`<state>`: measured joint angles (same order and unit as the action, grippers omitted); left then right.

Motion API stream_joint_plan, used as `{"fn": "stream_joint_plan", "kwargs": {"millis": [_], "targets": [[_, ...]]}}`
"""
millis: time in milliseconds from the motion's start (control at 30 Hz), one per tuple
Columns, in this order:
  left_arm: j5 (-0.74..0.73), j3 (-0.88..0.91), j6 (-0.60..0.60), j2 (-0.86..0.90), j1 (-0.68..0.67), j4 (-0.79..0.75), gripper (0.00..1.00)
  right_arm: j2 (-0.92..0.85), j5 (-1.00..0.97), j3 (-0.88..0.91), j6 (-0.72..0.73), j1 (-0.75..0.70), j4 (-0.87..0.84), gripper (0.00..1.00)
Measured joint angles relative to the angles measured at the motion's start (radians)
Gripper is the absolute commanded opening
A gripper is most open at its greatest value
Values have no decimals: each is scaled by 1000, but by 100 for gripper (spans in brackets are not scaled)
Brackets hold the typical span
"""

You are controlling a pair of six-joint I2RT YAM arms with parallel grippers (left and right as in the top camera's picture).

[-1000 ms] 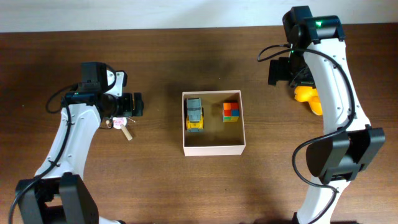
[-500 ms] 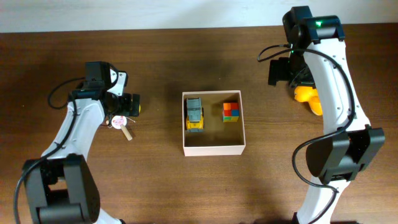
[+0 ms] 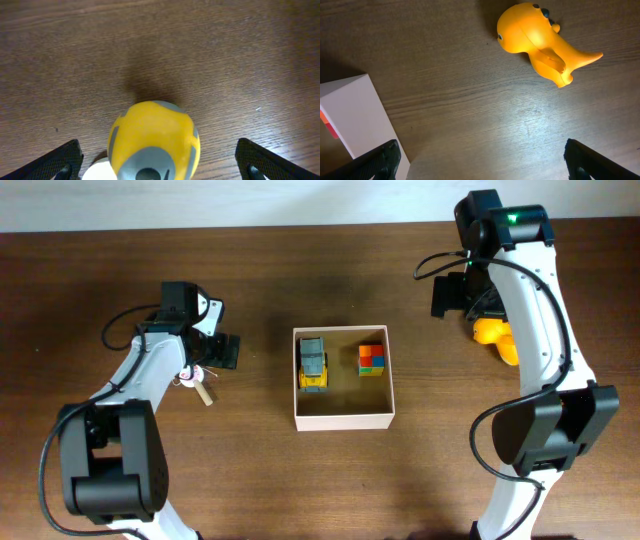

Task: Pack container
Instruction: 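Move the left gripper over the yellow ball and grasp it, then lift the yellow ball with the left gripper and carry it over the box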

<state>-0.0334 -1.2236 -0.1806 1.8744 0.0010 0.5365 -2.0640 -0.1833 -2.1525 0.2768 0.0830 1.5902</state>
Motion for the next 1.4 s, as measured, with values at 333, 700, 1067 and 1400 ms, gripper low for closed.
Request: {"fn": "stream_joint_plan", "kwargs": {"millis": [333,700,1067,1400], "targets": [[1,0,-10,16,0,-7,78,0,0,0,-4,0,0,99],[19,0,-11,16,0,-11,84,0,0,0,-12,0,0,99],[24,0,-11,38,0,-3,79,0,0,0,-23,0,0,99],[27,0,-13,76,0,-1,57,0,0,0,-27,0,0,99]]}}
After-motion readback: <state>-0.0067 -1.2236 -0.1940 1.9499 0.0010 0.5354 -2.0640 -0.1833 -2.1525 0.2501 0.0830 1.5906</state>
